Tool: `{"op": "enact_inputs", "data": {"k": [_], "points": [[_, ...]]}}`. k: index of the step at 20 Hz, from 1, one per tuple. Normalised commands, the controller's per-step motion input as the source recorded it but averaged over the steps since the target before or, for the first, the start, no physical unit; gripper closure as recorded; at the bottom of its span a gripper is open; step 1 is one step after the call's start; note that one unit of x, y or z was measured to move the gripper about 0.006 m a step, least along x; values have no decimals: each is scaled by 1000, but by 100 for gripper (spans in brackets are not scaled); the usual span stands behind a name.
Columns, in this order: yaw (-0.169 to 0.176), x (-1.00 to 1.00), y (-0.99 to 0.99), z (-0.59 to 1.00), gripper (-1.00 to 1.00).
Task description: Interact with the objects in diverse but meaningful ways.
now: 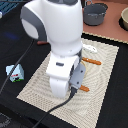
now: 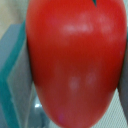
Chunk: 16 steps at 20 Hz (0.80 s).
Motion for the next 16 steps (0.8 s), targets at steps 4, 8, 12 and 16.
{"op": "enact_inputs", "data": {"k": [4, 8, 12, 16], "points": [[48, 0, -17, 30, -100], [25, 4, 44, 601, -100], [34, 36, 163, 1000, -100], [44, 10, 131, 1000, -100]]}}
